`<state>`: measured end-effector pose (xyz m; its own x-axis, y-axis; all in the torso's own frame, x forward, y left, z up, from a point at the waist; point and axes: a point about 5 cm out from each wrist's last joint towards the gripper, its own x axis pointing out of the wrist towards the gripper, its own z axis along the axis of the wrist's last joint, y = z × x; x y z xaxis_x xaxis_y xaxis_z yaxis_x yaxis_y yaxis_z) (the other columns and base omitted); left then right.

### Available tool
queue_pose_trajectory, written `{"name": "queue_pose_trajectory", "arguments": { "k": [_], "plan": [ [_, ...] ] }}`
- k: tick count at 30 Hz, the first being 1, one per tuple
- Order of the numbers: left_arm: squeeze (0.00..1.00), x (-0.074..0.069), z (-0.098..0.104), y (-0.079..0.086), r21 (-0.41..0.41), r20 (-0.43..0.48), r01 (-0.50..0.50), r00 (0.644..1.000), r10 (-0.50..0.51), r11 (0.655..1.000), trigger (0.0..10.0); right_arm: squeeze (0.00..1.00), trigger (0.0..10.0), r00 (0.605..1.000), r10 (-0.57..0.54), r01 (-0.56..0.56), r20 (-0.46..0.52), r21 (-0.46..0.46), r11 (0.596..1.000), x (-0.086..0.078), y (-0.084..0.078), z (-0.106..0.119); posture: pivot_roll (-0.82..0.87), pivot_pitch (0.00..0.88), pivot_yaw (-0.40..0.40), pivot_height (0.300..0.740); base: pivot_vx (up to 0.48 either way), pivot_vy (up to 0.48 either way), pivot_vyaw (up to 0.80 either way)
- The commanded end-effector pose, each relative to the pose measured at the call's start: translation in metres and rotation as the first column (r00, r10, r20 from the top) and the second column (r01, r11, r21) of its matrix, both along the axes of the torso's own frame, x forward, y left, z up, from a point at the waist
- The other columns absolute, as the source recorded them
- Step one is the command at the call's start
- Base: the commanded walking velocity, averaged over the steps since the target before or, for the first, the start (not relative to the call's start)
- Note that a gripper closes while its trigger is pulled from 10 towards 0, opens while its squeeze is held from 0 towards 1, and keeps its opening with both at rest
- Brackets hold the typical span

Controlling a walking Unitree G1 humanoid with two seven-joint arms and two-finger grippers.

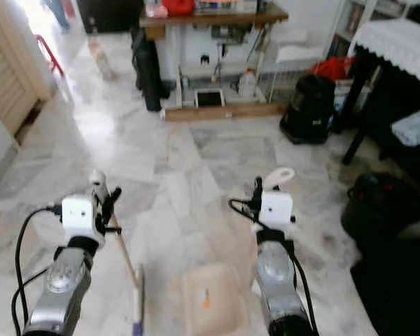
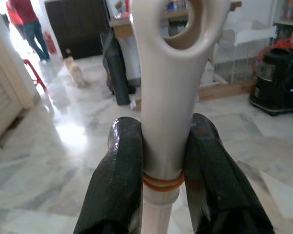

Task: Sweep floor

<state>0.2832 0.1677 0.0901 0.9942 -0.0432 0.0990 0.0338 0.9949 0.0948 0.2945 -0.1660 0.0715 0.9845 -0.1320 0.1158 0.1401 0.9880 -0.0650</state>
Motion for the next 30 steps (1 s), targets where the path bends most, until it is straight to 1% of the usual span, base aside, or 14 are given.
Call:
{"name": "queue_pose_trajectory", "arguments": {
  "k": [1,7,15,22,25,26,30],
  "plan": [
    [0.00,0.002,0.009,0.008,0.008,0.043,-0.017,0.999,0.017,1.000,10.0,0.00,10.0,0.998,0.024,-0.023,0.055,-0.021,1.000,0.007,0.006,0.014,0.10,0.014,0.031,0.740,0.326,0.000,0.00],
    [0.00,0.002,0.009,0.008,0.002,0.045,-0.014,0.999,0.014,1.000,10.0,0.00,10.0,0.998,0.021,-0.020,0.053,-0.022,1.000,0.007,0.006,0.013,0.10,0.014,0.032,0.740,0.318,0.000,0.00],
    [0.00,0.002,0.010,0.007,-0.001,0.044,-0.001,0.999,0.001,1.000,10.0,0.00,10.0,0.999,0.002,-0.001,0.040,-0.025,1.000,0.005,0.004,0.010,0.10,0.017,0.034,0.740,0.000,0.000,0.00],
    [0.00,0.004,0.006,0.001,-0.007,0.009,0.066,0.998,-0.066,0.998,10.0,0.00,10.0,0.999,-0.052,0.053,0.016,-0.044,0.998,0.002,-0.002,0.004,0.10,0.020,0.037,0.740,0.000,0.000,0.00],
    [0.00,0.006,0.006,-0.003,-0.026,-0.003,0.103,0.995,-0.104,0.994,10.0,0.00,10.0,0.997,-0.081,0.081,0.003,-0.052,0.995,0.000,-0.006,0.000,0.10,0.022,0.042,0.740,0.000,0.000,0.00],
    [0.00,0.008,0.005,-0.006,-0.038,-0.019,0.136,0.990,-0.137,0.990,10.0,0.00,10.0,0.995,-0.100,0.099,-0.007,-0.059,0.993,-0.002,-0.008,-0.003,0.10,0.023,0.044,0.740,0.000,0.000,0.00],
    [0.00,0.011,0.004,-0.009,-0.046,-0.035,0.169,0.985,-0.171,0.984,10.0,0.00,10.0,0.990,-0.136,0.133,-0.028,-0.074,0.988,-0.007,-0.012,-0.010,0.10,0.025,0.049,0.740,0.000,0.000,0.00]
  ]
}}
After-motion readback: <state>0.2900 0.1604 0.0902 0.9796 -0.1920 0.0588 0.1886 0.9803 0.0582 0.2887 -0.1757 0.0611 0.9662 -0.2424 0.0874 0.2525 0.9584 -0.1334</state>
